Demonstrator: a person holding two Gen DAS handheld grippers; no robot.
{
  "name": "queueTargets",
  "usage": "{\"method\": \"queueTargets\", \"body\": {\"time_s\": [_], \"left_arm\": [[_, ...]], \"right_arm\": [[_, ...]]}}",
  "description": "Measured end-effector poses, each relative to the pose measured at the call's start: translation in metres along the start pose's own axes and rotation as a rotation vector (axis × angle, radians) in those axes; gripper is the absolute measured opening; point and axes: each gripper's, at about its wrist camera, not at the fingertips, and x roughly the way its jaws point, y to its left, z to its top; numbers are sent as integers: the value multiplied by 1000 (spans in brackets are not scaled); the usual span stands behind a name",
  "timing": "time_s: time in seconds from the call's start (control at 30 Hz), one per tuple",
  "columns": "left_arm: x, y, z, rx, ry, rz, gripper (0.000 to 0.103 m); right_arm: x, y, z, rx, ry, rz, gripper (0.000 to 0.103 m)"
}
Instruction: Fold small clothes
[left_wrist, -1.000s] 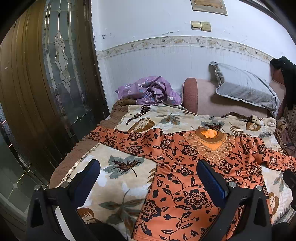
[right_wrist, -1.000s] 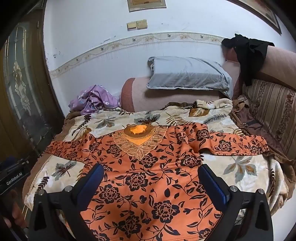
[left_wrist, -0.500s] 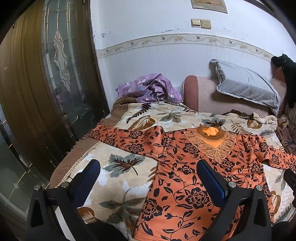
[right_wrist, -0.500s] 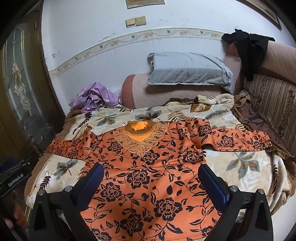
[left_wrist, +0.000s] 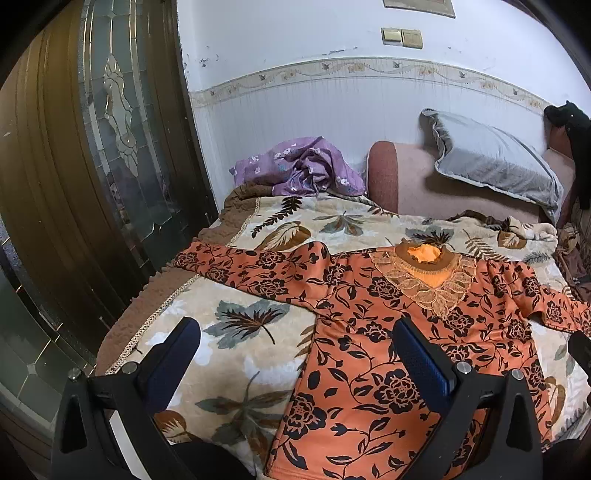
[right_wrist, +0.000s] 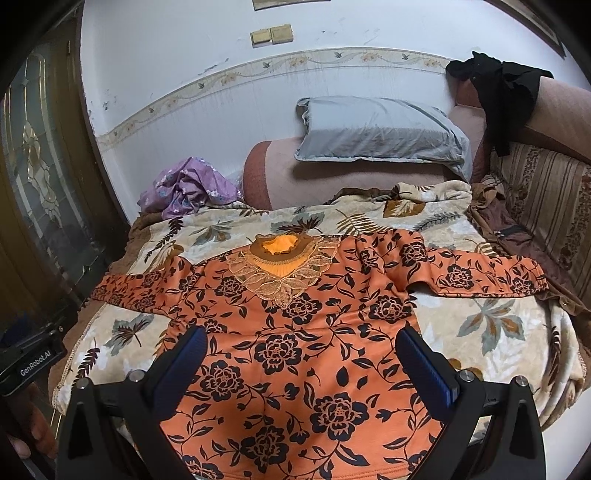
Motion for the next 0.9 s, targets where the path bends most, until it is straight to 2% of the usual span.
{"method": "queueTargets", "body": {"time_s": [0.07,0.33,0.4,0.5,0.6,0.67,0.77,0.83,0.9], "left_arm": [[4,-1,-1,4,6,3,103],[34,-15,-4,42,43,19,103],[48,-23,-6,62,54,17,103],[83,-39,-14,104,124,-3,103],[134,-58,-33,153,225,-31,103],[172,-71,-48,184,316,-58,103],[222,-87,-72,214,444,-63,103],[233,-90,-81,213,452,-88,103],[233,-89,-81,189,383,-130,103]], "right_arm": [[2,0,2,35,3,26,103],[31,-21,9,34,45,-29,103],[42,-33,12,41,45,-39,103],[67,-66,18,92,54,-24,103],[99,-126,22,197,41,-13,103],[128,-186,25,312,42,-15,103],[157,-282,18,582,26,-18,103],[170,-348,9,840,-31,23,102],[169,-395,-1,1012,-107,16,100]]}}
